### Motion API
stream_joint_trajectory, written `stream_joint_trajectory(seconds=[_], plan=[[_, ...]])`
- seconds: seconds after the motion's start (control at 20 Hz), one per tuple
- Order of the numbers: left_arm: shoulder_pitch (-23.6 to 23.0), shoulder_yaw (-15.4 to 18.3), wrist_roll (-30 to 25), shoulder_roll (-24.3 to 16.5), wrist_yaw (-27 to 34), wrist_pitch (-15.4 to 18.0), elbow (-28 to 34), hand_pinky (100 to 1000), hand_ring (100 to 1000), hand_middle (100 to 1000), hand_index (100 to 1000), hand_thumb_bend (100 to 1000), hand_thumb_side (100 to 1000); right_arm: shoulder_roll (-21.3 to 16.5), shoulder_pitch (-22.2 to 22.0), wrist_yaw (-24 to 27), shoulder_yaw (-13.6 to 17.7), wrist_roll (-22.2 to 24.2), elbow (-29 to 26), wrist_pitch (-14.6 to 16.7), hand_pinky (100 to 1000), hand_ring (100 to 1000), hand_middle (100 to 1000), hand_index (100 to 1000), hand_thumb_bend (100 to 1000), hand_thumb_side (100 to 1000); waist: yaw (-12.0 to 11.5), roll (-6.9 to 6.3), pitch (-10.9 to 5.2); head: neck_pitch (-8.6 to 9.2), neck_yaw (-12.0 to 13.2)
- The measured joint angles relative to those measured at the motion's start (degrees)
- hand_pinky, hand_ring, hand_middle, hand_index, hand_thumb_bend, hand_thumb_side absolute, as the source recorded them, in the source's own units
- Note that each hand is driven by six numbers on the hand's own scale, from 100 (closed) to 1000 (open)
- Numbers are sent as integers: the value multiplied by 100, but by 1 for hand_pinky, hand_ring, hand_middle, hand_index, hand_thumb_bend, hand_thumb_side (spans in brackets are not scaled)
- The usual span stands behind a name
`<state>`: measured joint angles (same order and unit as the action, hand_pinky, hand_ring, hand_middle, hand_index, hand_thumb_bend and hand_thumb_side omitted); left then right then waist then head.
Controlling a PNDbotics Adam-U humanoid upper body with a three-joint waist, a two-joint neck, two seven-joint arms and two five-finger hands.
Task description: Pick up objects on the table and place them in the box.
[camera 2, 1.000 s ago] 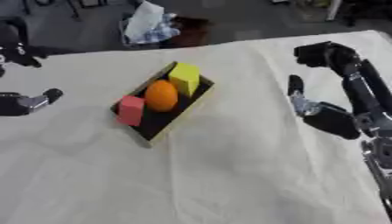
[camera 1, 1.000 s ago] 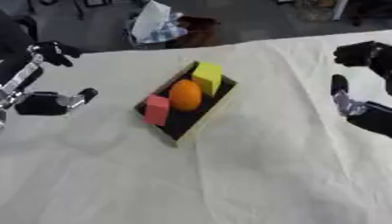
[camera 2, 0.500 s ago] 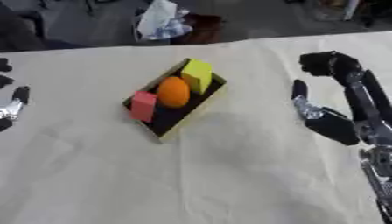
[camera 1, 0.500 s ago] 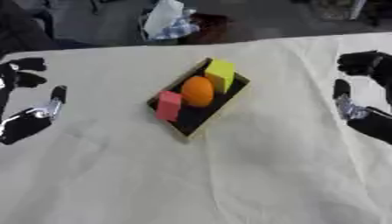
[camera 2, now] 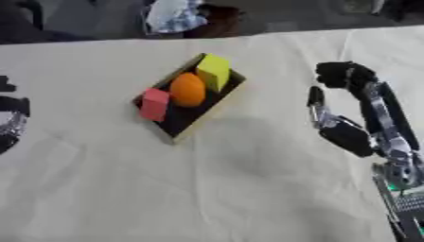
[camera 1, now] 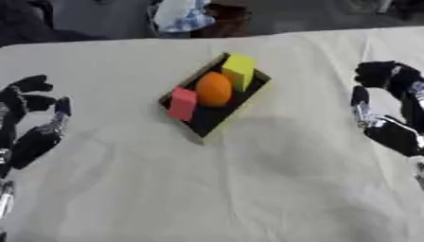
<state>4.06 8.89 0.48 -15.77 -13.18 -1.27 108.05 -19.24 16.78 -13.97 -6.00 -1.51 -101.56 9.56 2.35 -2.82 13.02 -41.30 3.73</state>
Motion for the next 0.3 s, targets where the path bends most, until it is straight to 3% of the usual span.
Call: stream_joint_trajectory(seconds=[0.3], plan=[[54, -119, -141, 238, 93, 27, -143, 716, 652, 686, 830, 245, 329, 144, -139, 68, 16, -13, 23, -28, 741, 723, 695, 773, 100, 316, -12, 15, 0, -108, -23]])
